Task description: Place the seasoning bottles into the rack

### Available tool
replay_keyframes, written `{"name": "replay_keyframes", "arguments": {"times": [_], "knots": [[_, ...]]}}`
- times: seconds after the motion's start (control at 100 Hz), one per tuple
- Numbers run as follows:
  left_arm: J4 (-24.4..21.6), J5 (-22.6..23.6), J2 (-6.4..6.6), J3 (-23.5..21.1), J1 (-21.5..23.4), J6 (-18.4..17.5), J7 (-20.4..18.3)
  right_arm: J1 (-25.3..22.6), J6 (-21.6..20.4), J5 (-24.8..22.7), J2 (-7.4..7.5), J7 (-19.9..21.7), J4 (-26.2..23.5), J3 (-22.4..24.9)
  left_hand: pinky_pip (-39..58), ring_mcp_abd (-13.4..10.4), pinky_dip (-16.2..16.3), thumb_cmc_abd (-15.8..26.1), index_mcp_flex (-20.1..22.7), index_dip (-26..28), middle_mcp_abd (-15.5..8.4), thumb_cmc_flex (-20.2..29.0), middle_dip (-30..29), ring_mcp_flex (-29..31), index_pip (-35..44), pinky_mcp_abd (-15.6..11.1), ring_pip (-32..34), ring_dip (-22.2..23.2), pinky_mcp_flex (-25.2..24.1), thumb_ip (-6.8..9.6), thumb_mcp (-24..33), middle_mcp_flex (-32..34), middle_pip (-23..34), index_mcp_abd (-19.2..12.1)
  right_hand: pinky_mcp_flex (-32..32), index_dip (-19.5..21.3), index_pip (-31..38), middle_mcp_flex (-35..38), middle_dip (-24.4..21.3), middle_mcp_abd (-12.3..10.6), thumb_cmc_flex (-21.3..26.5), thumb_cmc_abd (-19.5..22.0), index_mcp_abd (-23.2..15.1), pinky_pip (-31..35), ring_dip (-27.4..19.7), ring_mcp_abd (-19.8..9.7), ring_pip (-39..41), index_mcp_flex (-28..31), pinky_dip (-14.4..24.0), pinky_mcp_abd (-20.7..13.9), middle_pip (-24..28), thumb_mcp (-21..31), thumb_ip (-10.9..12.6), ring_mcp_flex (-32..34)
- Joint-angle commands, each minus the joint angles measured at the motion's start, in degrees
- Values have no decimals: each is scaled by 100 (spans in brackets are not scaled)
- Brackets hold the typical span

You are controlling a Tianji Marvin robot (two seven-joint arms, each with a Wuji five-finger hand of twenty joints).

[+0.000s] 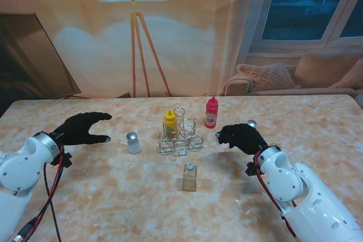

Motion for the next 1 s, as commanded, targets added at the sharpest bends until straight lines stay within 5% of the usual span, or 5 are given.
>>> {"name": "replay_keyframes", "arguments": {"times": [0.0,0.24,0.5,0.99], "knots": [[105,50,-12,-47,186,-104,3,-28,10,-13,-22,75,10,-29,-170,73,-165,15,-259,-92,134,-214,-114,-245,-133,18,-161,-228,-127,157,21,-209,-155,144,-25,-16,85,210,199,-50,17,-31,-50,101,148,-64,110,48,2,42,101,7,-144,92],[235,250,-17,-142,455,-423,208,49,54,9,-23,108,79,-93,-733,-74,-714,-95,-677,-340,-12,-616,-402,-791,-295,-290,-526,-818,-342,89,314,-699,-421,208,-23,-16,85,210,200,-40,17,-24,-38,100,148,-62,111,51,2,45,104,6,-143,87],[695,588,-104,64,459,-550,924,53,41,-47,-19,85,90,-89,-923,-224,-1186,-283,-1063,-489,-143,-1010,-541,-1139,-397,-499,-612,-1067,-567,15,738,-1112,-452,211,-28,-15,86,217,200,-49,22,-32,-45,99,149,-63,117,46,-1,46,108,9,-143,88],[1176,347,-187,662,224,-317,1244,93,48,-42,-21,86,142,-130,-1082,-155,-1376,-475,-1412,-538,-4,-1347,-552,-1359,-476,-538,-663,-1123,-718,-80,1163,-1421,-471,287,-17,-18,97,214,201,-48,22,-45,-52,102,149,-64,124,49,1,48,112,18,-147,100]]}}
